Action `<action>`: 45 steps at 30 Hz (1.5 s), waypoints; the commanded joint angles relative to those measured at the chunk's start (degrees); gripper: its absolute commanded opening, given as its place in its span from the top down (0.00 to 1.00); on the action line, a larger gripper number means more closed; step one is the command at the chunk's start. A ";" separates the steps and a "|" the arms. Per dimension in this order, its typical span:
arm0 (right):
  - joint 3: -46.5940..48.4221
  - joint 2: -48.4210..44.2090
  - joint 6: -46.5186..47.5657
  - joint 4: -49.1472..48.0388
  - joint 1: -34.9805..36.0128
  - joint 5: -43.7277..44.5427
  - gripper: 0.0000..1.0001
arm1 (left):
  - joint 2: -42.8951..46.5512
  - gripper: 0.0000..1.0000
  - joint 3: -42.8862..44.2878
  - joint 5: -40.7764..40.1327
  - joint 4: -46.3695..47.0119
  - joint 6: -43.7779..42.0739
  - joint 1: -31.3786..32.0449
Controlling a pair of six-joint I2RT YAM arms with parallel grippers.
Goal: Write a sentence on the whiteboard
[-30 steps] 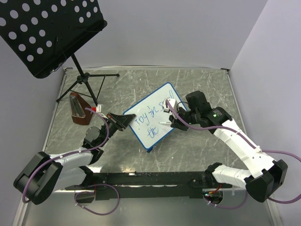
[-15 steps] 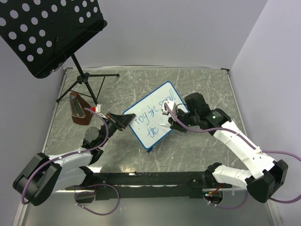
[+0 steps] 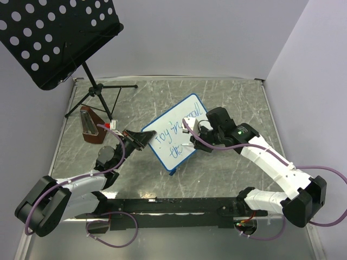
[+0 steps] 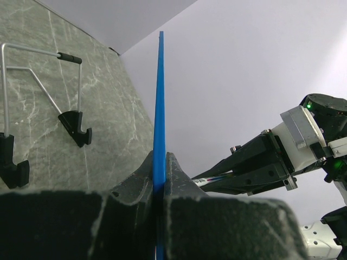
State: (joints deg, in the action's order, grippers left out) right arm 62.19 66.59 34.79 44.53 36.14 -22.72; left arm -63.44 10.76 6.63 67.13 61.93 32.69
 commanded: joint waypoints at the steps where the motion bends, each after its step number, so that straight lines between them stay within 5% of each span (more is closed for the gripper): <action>1: 1.79 0.47 -0.51 -1.56 0.42 1.28 1.00 | 2.18 0.99 2.51 0.13 13.90 2.32 -0.08; 24: -1.64 -1.29 2.39 4.42 0.51 -0.57 1.00 | 2.18 0.99 2.59 -0.13 13.81 2.23 -0.08; 45: 4.25 2.05 0.90 -0.15 0.34 1.54 1.00 | 1.92 0.99 2.95 0.22 13.55 2.14 -0.17</action>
State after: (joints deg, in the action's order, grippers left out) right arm 63.33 67.88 36.23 47.05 36.25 -22.76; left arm -63.22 10.74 6.63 66.81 61.23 32.62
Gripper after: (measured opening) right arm 0.187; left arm 0.067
